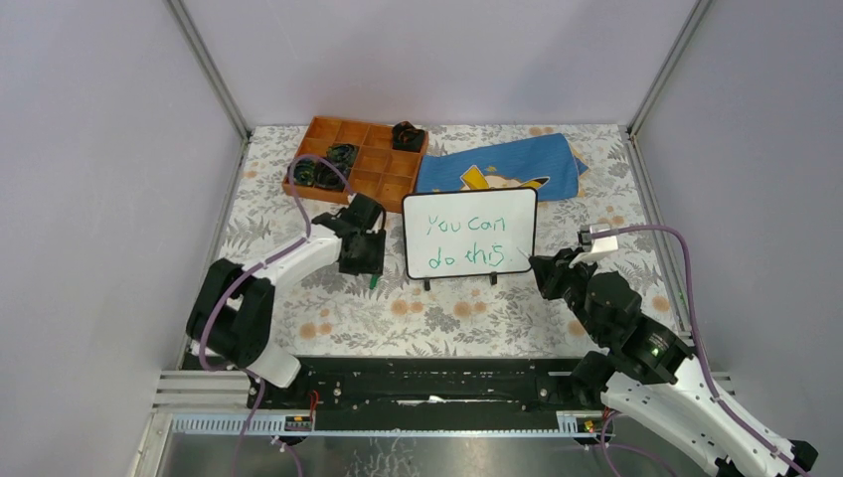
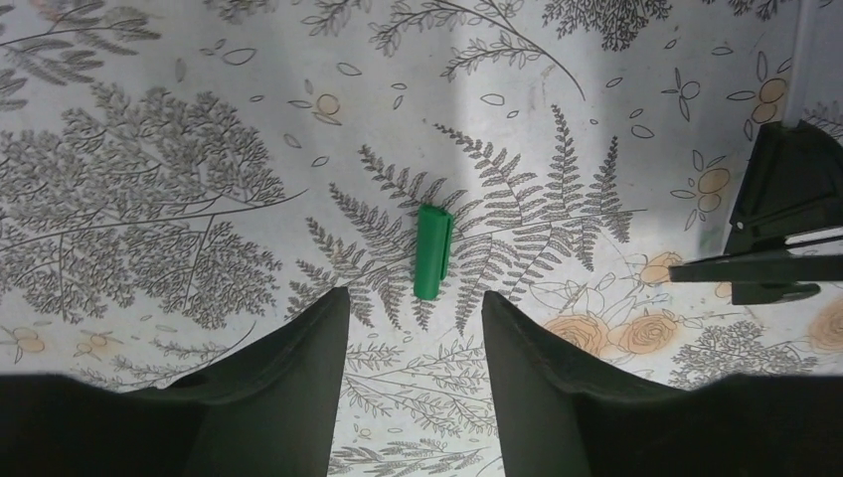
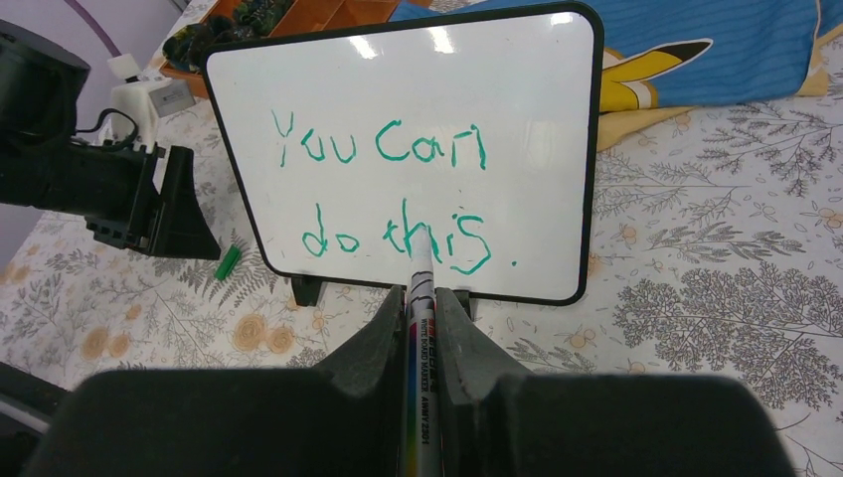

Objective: Write a sentence on the whiteboard
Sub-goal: Close the whiteboard marker at the center of the board.

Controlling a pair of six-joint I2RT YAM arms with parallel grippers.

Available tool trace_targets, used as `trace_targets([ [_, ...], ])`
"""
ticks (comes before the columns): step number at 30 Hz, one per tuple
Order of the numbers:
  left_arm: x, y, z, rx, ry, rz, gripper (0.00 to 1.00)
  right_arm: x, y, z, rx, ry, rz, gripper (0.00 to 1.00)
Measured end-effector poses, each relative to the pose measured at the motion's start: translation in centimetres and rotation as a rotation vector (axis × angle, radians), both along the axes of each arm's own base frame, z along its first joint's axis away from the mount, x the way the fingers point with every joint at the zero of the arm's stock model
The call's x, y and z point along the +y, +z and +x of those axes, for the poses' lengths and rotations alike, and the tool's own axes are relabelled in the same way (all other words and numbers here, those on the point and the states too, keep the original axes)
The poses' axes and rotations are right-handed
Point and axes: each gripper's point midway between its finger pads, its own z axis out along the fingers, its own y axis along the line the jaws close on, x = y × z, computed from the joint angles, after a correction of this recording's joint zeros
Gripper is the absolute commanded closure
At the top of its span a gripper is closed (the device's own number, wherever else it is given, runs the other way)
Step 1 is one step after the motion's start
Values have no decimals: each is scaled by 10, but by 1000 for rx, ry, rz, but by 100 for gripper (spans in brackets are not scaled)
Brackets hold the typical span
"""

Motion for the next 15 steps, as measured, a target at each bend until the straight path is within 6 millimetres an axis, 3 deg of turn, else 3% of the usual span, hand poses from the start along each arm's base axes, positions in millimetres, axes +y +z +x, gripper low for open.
trace_targets([
  [15, -2, -33, -3, 89, -38, 78, 50, -1, 0, 0, -3, 2, -6, 100],
])
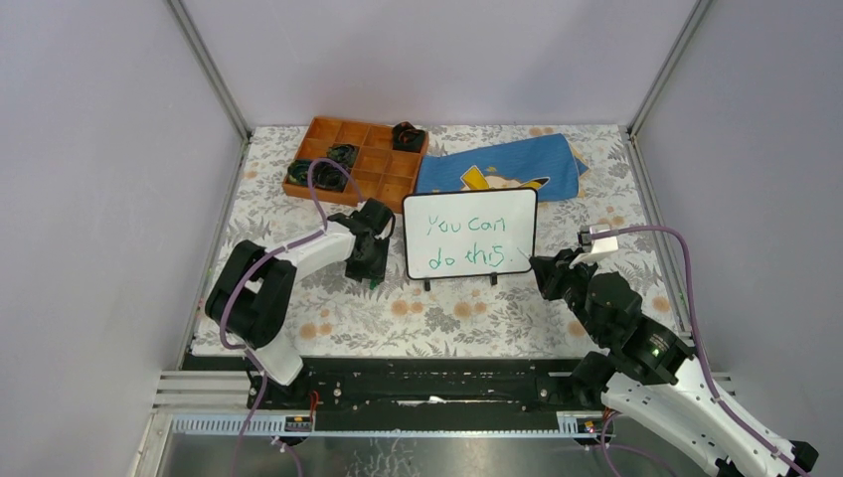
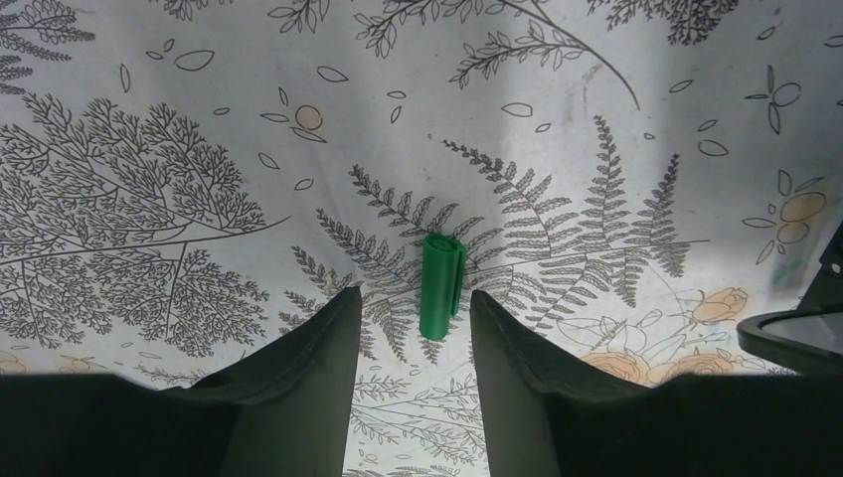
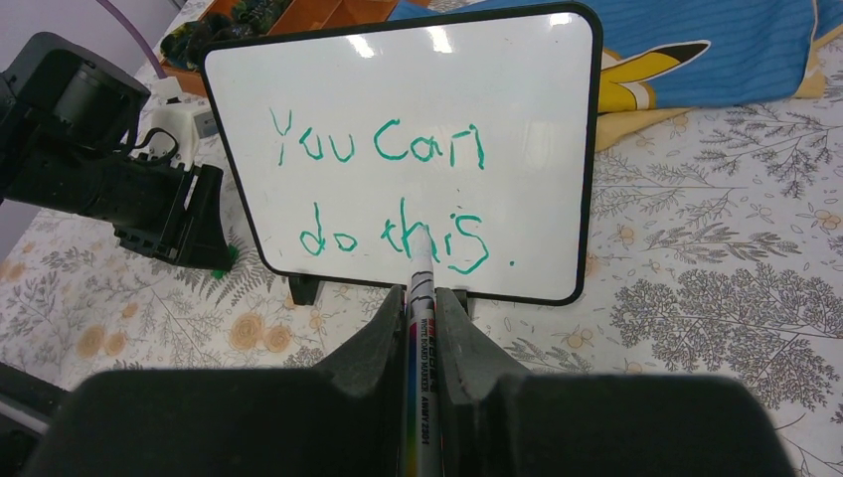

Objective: Write a sentence on the whiteboard
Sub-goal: Close the whiteboard marker at the center of the board.

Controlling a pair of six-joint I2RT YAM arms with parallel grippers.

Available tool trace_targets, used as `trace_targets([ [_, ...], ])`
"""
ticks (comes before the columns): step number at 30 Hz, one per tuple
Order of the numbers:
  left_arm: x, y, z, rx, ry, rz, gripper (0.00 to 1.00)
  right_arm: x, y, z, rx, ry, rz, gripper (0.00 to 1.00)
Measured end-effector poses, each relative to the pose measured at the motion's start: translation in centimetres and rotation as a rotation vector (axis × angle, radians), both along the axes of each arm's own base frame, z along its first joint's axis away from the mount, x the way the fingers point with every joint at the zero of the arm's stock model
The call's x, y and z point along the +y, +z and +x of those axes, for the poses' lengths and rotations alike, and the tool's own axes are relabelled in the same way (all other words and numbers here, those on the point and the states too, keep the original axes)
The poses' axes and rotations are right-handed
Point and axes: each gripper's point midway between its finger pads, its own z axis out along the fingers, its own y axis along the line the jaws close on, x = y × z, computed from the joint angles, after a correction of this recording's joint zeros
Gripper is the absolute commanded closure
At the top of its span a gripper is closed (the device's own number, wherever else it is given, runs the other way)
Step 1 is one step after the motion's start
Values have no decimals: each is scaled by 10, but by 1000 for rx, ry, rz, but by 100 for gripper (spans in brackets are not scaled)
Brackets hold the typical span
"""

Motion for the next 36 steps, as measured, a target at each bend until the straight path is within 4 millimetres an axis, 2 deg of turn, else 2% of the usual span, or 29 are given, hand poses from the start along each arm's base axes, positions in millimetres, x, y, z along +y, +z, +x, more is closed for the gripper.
trace_targets([
  [12, 1, -7, 1, 15, -1, 10, 58, 0, 0, 0, 0, 0, -1, 100],
  [27, -1, -7, 4, 17, 5, -7, 53, -1, 1, -1, -3, 0, 4, 100],
  [36, 0, -7, 6, 15, 13, -11, 57, -1, 1, -1, -3, 0, 3, 100],
])
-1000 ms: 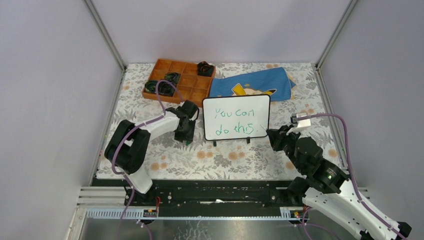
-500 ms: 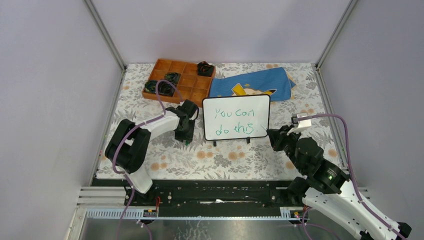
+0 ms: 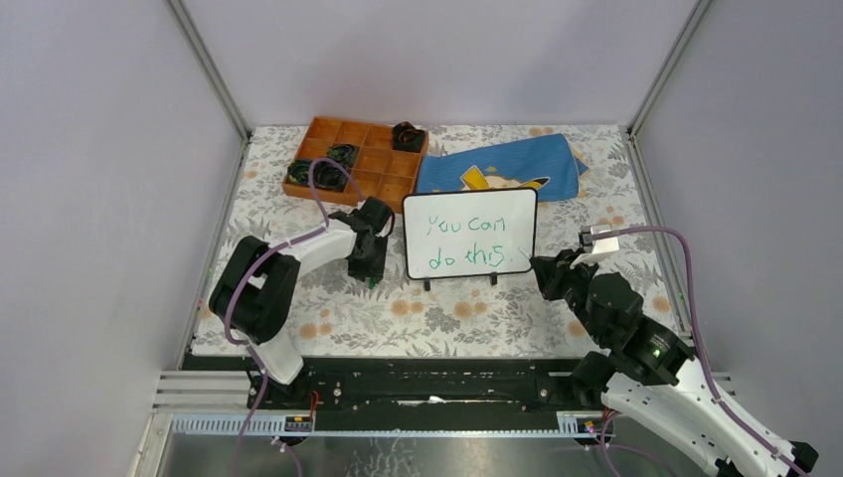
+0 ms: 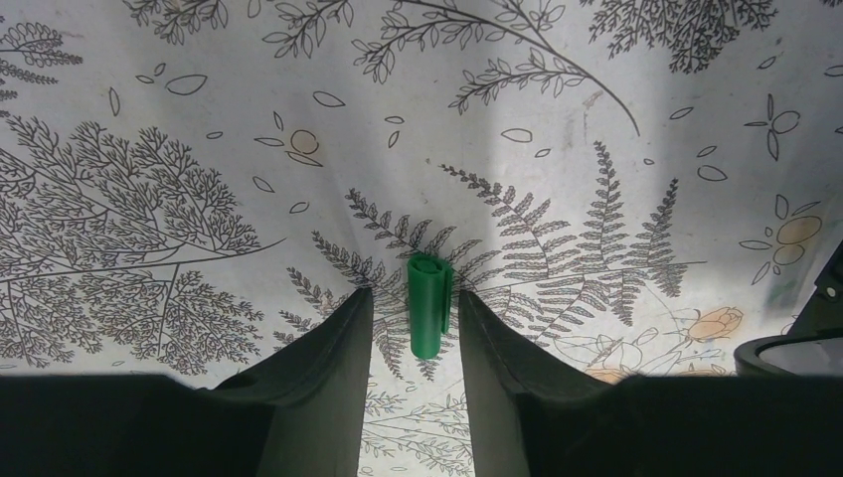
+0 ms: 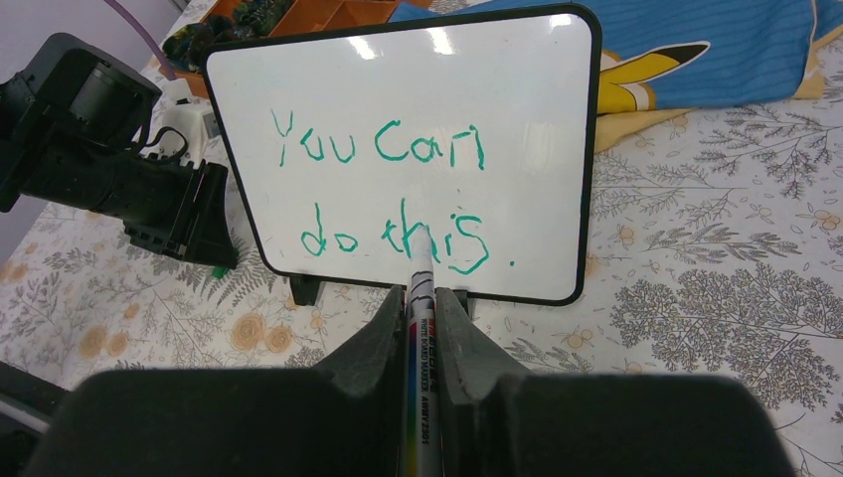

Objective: Write a sentence on the whiteboard
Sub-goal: Close the whiteboard marker at the center of the board.

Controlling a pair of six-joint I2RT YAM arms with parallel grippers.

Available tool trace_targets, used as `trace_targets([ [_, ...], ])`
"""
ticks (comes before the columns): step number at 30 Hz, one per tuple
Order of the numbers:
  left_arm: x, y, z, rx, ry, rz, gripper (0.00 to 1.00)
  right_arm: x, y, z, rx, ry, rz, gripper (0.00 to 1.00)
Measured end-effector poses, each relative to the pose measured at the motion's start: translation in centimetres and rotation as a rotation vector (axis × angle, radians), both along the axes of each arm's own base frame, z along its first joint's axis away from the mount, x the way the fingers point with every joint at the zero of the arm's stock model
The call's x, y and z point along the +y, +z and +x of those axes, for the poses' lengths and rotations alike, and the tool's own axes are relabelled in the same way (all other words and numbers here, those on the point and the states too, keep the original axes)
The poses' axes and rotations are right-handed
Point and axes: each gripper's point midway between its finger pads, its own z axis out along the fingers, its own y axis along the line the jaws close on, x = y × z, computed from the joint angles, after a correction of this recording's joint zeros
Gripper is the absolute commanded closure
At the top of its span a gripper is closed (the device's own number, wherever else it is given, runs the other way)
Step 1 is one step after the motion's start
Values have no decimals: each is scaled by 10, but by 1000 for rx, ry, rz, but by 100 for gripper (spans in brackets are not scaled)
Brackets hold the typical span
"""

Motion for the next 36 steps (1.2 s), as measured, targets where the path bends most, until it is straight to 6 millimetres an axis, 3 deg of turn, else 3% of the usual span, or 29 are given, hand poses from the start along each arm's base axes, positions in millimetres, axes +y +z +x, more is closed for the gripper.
trace_targets([
  [22, -3, 0, 4, 1, 13, -16, 59, 1, -1, 0, 5, 2, -3, 100],
  [36, -2, 0, 6, -6, 11, -11, 76, 1, -1, 0, 5, 2, -3, 100],
])
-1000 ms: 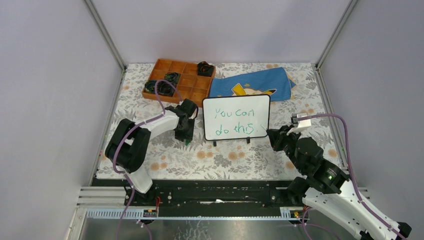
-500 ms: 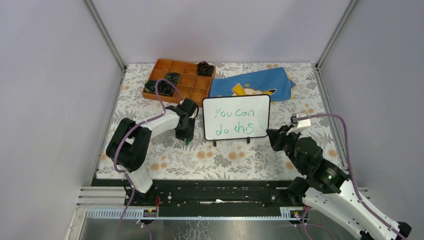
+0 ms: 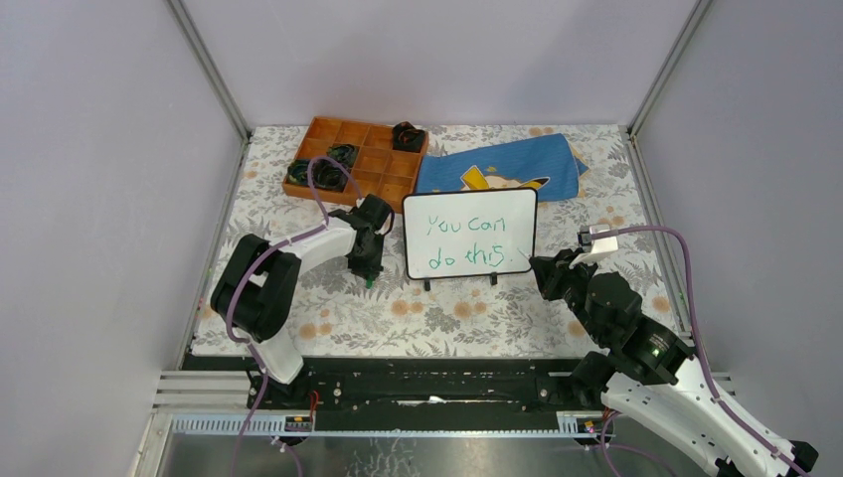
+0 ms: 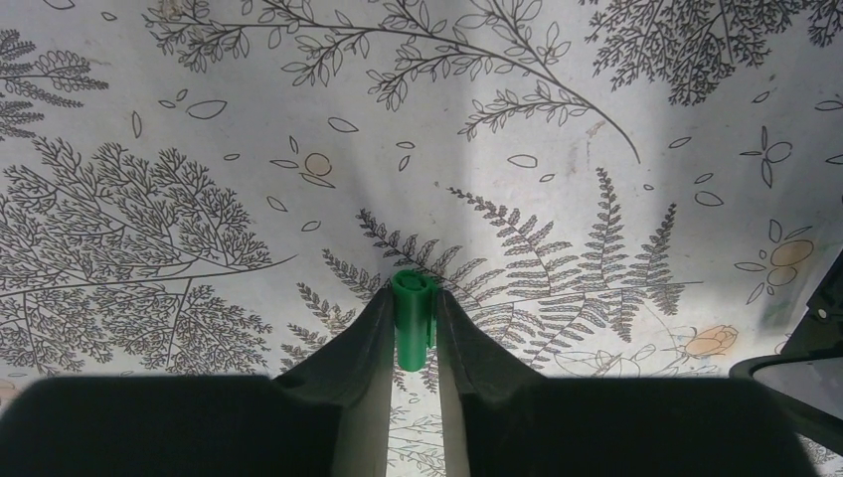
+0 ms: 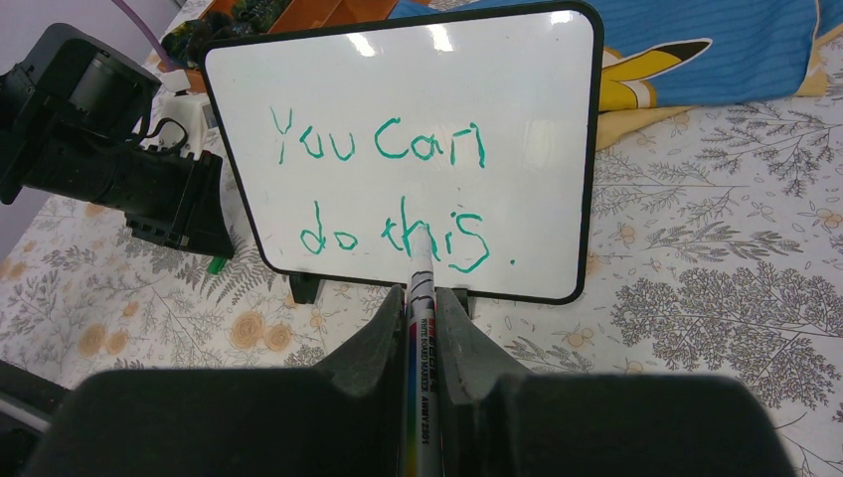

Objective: Write a sentence on the whiteboard
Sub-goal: Close the whiteboard marker at the center of the board.

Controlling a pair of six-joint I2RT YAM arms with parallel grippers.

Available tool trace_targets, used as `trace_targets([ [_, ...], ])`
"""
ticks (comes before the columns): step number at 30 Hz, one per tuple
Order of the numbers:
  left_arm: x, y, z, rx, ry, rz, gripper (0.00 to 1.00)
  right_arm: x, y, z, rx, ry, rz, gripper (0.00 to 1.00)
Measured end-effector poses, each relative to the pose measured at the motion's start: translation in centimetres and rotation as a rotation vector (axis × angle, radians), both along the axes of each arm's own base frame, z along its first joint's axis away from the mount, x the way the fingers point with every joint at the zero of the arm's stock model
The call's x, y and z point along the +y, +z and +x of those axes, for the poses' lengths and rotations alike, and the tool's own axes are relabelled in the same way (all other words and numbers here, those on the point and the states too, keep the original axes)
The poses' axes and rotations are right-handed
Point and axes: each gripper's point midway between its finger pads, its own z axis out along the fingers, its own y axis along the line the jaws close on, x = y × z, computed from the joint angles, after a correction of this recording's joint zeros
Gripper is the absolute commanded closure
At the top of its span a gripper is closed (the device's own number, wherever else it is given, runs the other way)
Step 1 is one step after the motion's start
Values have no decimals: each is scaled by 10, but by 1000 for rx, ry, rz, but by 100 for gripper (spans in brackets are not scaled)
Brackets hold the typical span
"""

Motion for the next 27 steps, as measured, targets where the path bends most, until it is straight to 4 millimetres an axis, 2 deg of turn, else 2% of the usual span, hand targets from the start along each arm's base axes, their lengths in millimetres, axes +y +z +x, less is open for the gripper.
trace_targets([
  [5, 0, 0, 0, -1, -1, -1, 87, 0, 0, 0, 1, 0, 1, 100],
  [8, 0, 0, 1, -2, -1, -2, 100, 0, 0, 0, 1, -1, 2, 100],
  [19, 4, 4, 3, -41, 23, 9, 100, -1, -2, -1, 7, -1, -4, 100],
  [23, 6, 22, 10, -107, 50, 2, 100, -1, -3, -1, 13, -1, -10, 100],
  [27, 8, 53, 18, -200, 80, -18, 100, 0, -3, 0, 19, 2, -15, 100],
])
